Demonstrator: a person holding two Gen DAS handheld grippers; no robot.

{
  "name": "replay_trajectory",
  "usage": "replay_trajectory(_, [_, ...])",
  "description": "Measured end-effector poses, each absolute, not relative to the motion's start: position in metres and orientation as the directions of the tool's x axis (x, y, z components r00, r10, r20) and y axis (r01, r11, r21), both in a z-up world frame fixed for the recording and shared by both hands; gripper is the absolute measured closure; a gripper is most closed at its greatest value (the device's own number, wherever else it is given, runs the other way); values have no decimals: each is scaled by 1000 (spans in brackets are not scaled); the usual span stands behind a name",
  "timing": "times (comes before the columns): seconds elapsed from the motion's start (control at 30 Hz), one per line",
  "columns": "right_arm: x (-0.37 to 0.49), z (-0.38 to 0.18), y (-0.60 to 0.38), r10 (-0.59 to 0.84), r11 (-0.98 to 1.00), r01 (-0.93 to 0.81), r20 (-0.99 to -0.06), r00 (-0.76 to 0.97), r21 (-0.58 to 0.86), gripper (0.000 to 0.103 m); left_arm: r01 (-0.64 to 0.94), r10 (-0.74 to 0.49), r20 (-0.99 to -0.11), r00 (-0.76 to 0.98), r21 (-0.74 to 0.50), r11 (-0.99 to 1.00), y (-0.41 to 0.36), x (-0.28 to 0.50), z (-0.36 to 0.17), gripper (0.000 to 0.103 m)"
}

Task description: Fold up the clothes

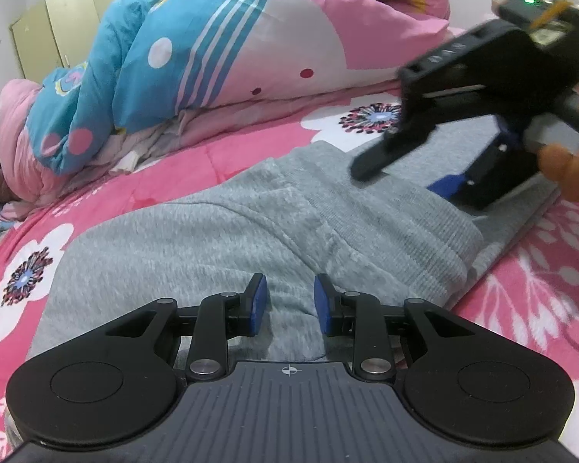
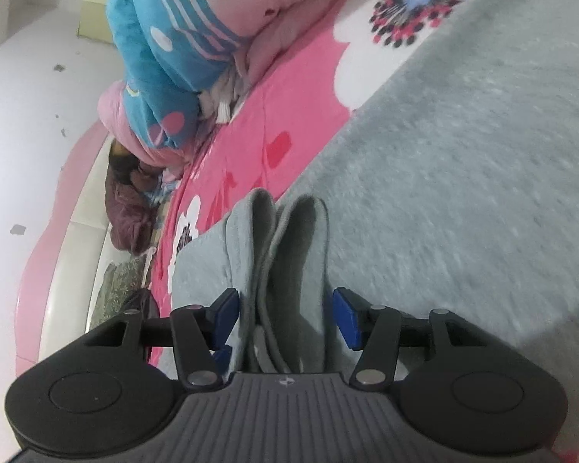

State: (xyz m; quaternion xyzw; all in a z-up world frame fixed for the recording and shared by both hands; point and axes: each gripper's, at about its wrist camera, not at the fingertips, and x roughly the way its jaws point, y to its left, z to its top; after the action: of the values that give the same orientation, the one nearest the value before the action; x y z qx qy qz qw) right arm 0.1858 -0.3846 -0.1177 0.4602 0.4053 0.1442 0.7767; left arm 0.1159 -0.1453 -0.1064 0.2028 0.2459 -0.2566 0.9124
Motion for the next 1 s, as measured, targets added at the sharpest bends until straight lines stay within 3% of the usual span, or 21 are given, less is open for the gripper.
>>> replay_trajectory(0.3, [215,-124,-371,695,470,112,-445,565,876,43,568,-388,-544,744,211,795,-142,116,-108,77])
replay_trajectory(0.4, [229,-126,-359,704,486,102,-458,542,868,56,567,-390,-543,744,205,798,-141,116,-108,77])
replay_trajectory(0.43, [231,-126,-355,697,502,100,-470,541,859,67,566,-391,-543,743,199,800,-141,117,-108,77])
replay_trajectory(0.47, [233,-125,-351,690,518,97,-482,540,850,71,564,-391,-543,743,192,803,-140,117,-108,77])
replay_trajectory(0.57, [230,-115,-344,661,567,66,-501,558,821,77,566,-408,-542,734,157,809,-134,119,-102,76])
replay_trajectory(0.8, [205,-68,-374,581,648,1,-494,647,762,79,562,-475,-493,729,36,826,-102,108,-61,75])
replay_trajectory(1.0, [161,-16,-461,385,793,48,-560,734,608,79,503,-463,-478,746,-50,863,-86,122,-43,71])
